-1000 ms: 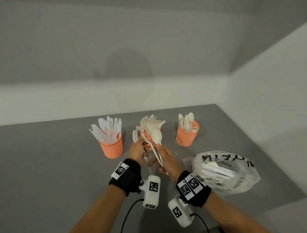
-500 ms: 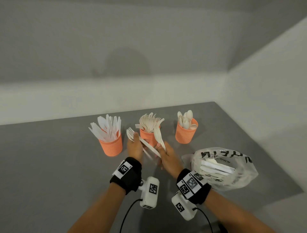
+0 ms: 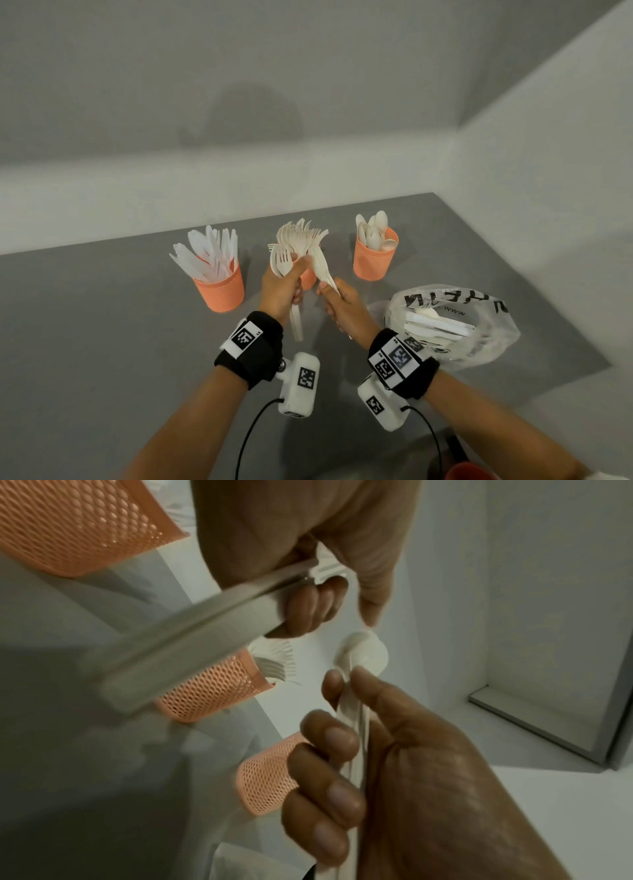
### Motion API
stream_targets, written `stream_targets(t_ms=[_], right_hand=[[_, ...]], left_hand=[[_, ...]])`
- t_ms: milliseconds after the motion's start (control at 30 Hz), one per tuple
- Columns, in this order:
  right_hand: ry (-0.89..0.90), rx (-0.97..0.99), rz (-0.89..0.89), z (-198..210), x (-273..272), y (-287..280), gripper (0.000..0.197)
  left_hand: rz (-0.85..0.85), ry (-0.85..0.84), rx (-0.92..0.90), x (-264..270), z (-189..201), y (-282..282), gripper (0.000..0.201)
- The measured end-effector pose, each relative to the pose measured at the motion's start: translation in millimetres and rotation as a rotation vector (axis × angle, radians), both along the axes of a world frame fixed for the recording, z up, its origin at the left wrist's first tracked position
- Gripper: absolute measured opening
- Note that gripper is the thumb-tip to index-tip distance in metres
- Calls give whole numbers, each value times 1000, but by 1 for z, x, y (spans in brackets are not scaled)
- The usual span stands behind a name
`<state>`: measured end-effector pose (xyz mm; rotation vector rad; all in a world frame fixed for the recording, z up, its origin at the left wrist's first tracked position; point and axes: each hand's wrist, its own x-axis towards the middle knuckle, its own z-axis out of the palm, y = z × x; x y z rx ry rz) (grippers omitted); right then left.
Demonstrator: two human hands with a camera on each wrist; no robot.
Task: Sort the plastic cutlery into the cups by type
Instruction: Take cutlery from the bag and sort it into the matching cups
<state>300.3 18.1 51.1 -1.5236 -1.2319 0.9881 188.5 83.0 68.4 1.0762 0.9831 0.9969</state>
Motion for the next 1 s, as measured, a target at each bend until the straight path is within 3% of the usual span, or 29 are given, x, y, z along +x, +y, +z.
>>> stream_targets(t_ms=[100, 200, 300, 467, 533, 633, 800, 933, 1000], right_hand=[[-55, 6, 58, 5, 4, 1, 26], [-76, -10, 96, 12, 12, 5, 29], [-45, 28, 112, 24, 22, 15, 31], [207, 85, -16, 52, 51, 34, 28], [310, 127, -110, 61, 75, 43, 19], [408, 253, -255, 76, 117, 58, 30], [424, 398, -405, 88, 167, 88, 31], [455, 350, -458, 61, 178, 112, 40], [450, 305, -469, 47, 179, 120, 43]], left_hand=[[-50, 13, 27, 8, 11, -9, 13], [18, 68, 36, 23, 22, -8, 8], [55, 125, 103, 40, 30, -6, 17], [22, 87, 184, 71, 48, 1, 20], [107, -17, 130, 74, 53, 15, 29], [334, -138, 135, 70, 56, 40, 36], [691, -115, 239, 62, 49, 85, 40], [747, -28, 322, 67, 28, 107, 36], [729, 107, 371, 70, 15, 112, 37]])
